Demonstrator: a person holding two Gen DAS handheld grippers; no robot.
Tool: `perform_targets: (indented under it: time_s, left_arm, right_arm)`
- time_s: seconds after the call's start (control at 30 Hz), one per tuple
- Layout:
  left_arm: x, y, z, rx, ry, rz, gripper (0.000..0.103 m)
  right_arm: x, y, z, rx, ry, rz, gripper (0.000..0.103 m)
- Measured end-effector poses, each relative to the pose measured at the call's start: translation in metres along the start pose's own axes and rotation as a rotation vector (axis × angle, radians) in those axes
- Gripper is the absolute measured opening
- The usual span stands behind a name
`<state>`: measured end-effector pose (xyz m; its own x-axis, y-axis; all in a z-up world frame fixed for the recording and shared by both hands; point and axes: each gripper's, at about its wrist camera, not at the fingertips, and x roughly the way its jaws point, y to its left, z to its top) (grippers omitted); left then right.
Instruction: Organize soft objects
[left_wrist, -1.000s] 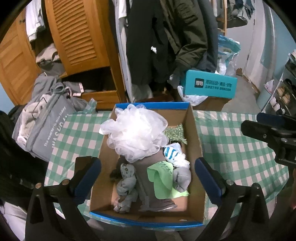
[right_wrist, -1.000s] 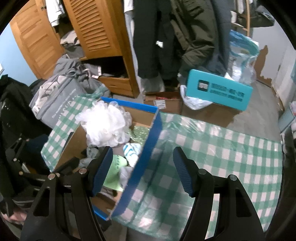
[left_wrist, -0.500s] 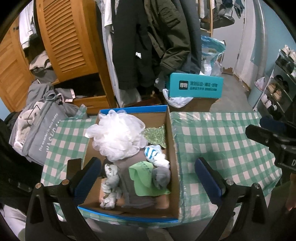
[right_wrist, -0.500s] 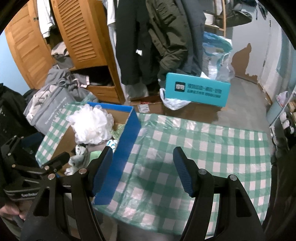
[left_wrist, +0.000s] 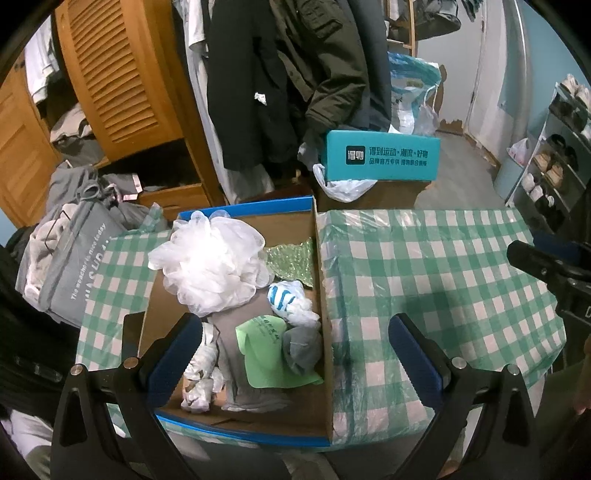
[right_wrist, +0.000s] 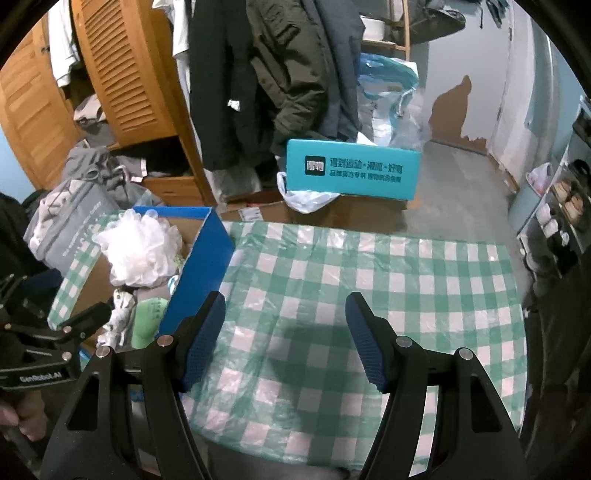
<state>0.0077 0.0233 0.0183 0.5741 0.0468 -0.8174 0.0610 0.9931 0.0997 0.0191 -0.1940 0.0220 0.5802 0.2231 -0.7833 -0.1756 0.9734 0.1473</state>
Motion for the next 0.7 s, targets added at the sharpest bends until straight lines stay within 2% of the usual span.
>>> perform_targets:
  time_s: [0.4, 0.7]
  left_arm:
    - [-0.003, -0.004, 0.005, -0.021, -0.008, 0.013, 0.102]
    - [-0.006, -0.012, 0.003, 0.014, -0.012, 0.029, 0.102]
  right_arm:
    - [-0.003, -0.006, -0.003, -0.002, 0.001, 0.007, 0.067]
    - [-0.005, -0.011, -0.006, 0.001, 0.004, 0.003, 0.067]
